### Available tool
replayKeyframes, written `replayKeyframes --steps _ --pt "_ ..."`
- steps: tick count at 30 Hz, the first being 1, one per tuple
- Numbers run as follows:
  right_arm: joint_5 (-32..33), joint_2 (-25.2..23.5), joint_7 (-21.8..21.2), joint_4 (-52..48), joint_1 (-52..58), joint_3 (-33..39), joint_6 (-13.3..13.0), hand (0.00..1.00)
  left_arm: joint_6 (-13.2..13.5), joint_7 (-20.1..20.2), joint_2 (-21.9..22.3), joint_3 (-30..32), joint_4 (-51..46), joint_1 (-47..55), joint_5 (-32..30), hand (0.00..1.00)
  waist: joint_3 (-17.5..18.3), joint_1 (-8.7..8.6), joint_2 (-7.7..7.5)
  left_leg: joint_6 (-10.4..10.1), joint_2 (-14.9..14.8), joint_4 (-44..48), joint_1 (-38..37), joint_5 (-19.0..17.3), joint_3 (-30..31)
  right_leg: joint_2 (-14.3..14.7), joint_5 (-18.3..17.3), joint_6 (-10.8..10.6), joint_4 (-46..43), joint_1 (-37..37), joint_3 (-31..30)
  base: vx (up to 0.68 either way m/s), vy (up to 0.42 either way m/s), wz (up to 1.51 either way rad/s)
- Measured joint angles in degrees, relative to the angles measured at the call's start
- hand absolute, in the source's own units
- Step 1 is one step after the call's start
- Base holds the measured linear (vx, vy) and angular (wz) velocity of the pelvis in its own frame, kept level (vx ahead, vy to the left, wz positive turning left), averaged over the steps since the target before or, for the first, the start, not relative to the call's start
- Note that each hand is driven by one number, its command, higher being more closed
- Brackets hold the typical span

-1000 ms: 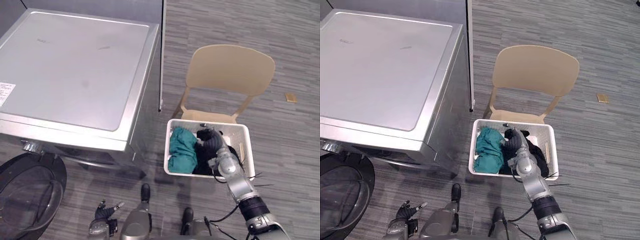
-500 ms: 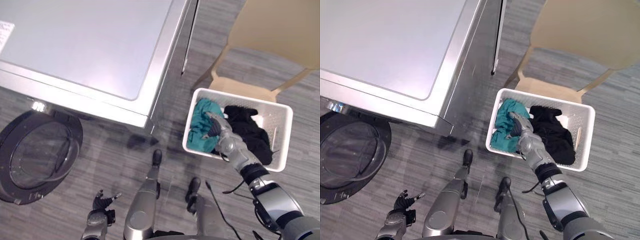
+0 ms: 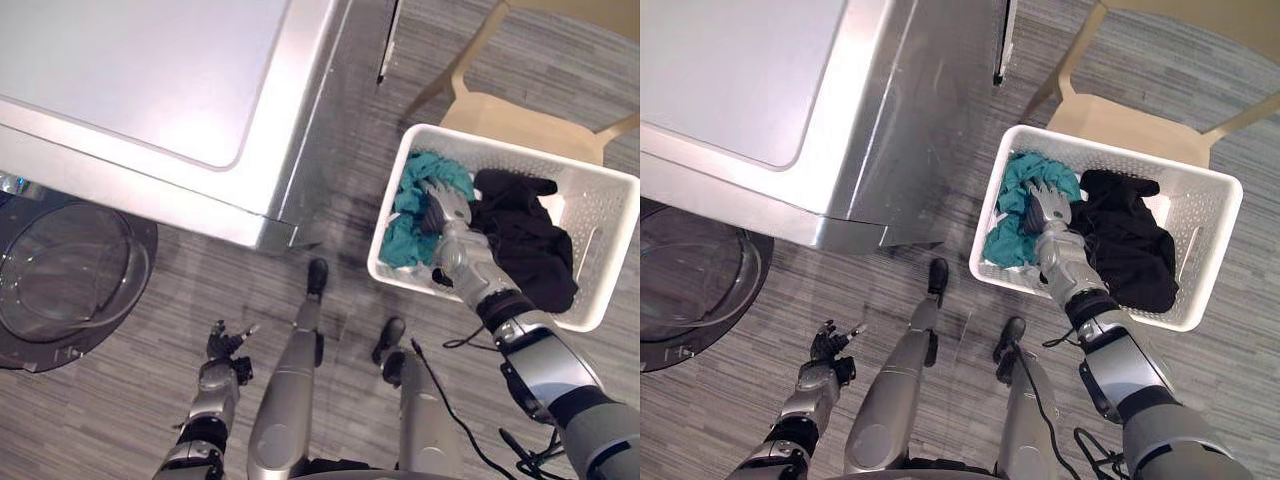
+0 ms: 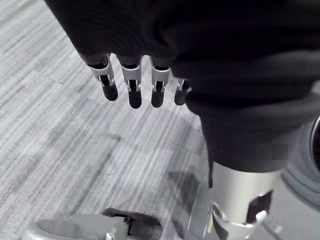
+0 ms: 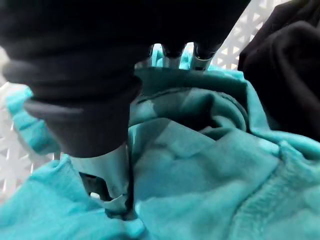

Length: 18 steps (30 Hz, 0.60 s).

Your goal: Pick up the laundry basket with both hands and put the clothes into the washing machine.

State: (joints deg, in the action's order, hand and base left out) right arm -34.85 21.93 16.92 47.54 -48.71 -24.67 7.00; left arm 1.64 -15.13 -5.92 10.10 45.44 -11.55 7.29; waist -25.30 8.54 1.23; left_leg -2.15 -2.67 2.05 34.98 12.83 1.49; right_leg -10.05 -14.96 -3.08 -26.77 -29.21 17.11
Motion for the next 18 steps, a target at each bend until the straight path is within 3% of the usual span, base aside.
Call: replayKeyframes --steps 6,10,18 --pt "5.6 -0.4 -0.9 -11.9 6.2 3.1 0.4 1.0 -0.1 0.0 1.7 1.4 -0.5 0.4 0.6 0.0 -0.4 -0.16 -0.55 0.0 -0.3 0.2 -3.4 0.0 -2.0 0.1 0.0 0.0 1.1 3.4 -0.6 0.08 -0.059 -0.06" --pt "9.7 -1.9 -0.1 -23.0 10.2 10.2 0.1 1.0 -0.2 0.0 1.7 1.4 -0.6 1.5 0.4 0.0 -0.5 -1.01 -0.85 -0.1 -0.9 0.2 -7.6 -1.1 -3.2 0.9 0.1 0.0 3.0 7.6 -1.9 0.03 -0.035 -0.17" --pt "19.7 -11.1 3.1 -38.3 23.7 22.3 -2.4 1.0 -1.9 0.1 1.1 1.4 -0.1 7.0 -1.4 0.0 -0.2 -1.76 -1.9 -0.7 -2.0 -2.1 -16.5 -2.1 -3.9 3.1 1.6 0.0 9.0 16.8 -3.4 0.02 -0.014 -0.14"
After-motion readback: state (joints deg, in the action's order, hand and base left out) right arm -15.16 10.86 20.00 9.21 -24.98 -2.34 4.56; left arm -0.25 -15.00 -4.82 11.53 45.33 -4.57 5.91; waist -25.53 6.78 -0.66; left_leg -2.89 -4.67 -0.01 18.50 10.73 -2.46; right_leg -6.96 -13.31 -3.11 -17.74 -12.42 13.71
